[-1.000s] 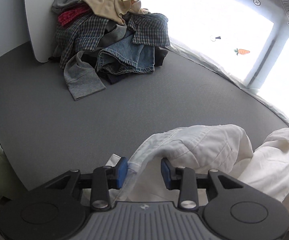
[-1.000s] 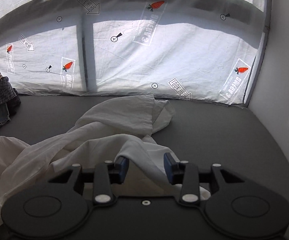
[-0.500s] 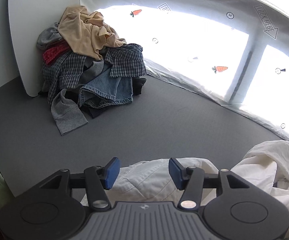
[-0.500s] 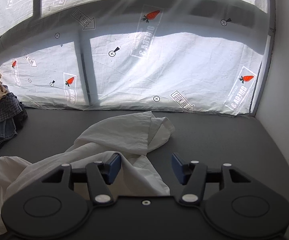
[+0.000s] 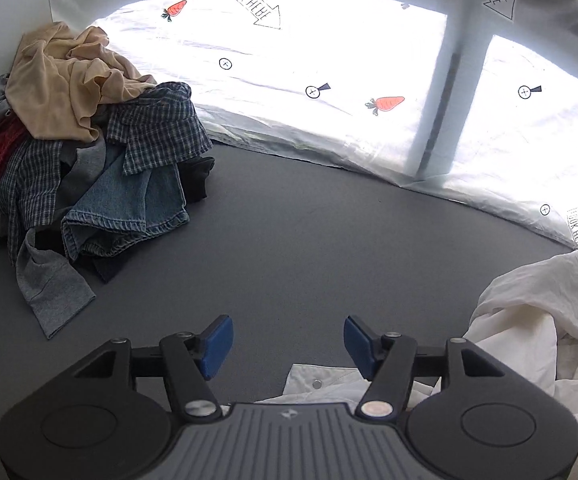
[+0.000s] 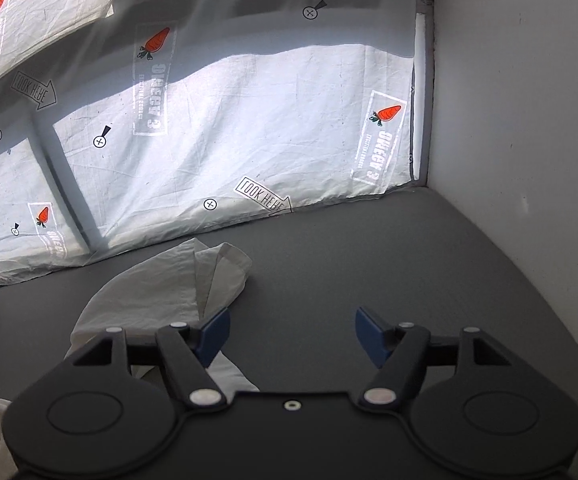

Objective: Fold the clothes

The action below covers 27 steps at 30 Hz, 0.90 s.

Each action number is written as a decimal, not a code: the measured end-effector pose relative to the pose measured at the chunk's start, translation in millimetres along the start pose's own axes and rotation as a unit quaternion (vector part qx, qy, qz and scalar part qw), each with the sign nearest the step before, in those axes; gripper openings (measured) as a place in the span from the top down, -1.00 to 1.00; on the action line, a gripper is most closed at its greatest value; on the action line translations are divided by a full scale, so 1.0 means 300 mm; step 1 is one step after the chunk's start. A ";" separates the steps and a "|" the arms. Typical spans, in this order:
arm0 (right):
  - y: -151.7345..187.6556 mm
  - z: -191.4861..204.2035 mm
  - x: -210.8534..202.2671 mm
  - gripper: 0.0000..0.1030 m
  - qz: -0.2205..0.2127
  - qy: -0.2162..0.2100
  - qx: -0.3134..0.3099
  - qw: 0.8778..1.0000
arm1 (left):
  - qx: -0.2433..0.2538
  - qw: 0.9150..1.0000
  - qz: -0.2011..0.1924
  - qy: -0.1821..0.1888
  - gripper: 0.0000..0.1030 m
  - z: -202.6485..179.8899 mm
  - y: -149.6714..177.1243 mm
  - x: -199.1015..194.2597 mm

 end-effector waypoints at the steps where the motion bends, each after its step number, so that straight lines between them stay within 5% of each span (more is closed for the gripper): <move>1: -0.018 0.021 0.039 -0.37 0.000 0.000 0.005 1.000 | 0.011 1.000 0.011 0.011 -0.23 -0.022 -0.007 0.038; 6: -0.105 0.206 0.247 -0.39 -0.003 -0.047 0.029 0.998 | 0.088 0.988 0.101 0.072 -0.45 -0.157 0.010 0.264; 10: -0.136 0.360 0.452 -0.46 0.023 -0.065 0.007 0.998 | 0.144 0.971 0.176 0.076 -0.45 -0.209 0.086 0.417; 16: -0.107 0.502 0.710 -0.58 0.084 -0.115 0.004 0.990 | 0.140 0.950 0.264 0.088 -0.45 -0.189 0.193 0.525; 21: 0.001 0.563 0.888 -0.59 0.146 -0.127 0.065 0.979 | 0.116 0.951 0.267 0.107 -0.56 -0.176 0.229 0.528; 27: 0.069 0.576 0.984 -0.71 0.165 -0.139 0.122 0.969 | 0.121 0.952 0.268 0.088 -0.50 -0.173 0.239 0.511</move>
Point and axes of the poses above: each gripper's, at about its wrist camera, not at the fingertips, and x roughly the way its jaws point, z to its left, y to its underside, the point moved 9 cm from there along x, roughly the way its jaws point, and after that the axes turned 12 degrees about -x, right-handed, at the moved point
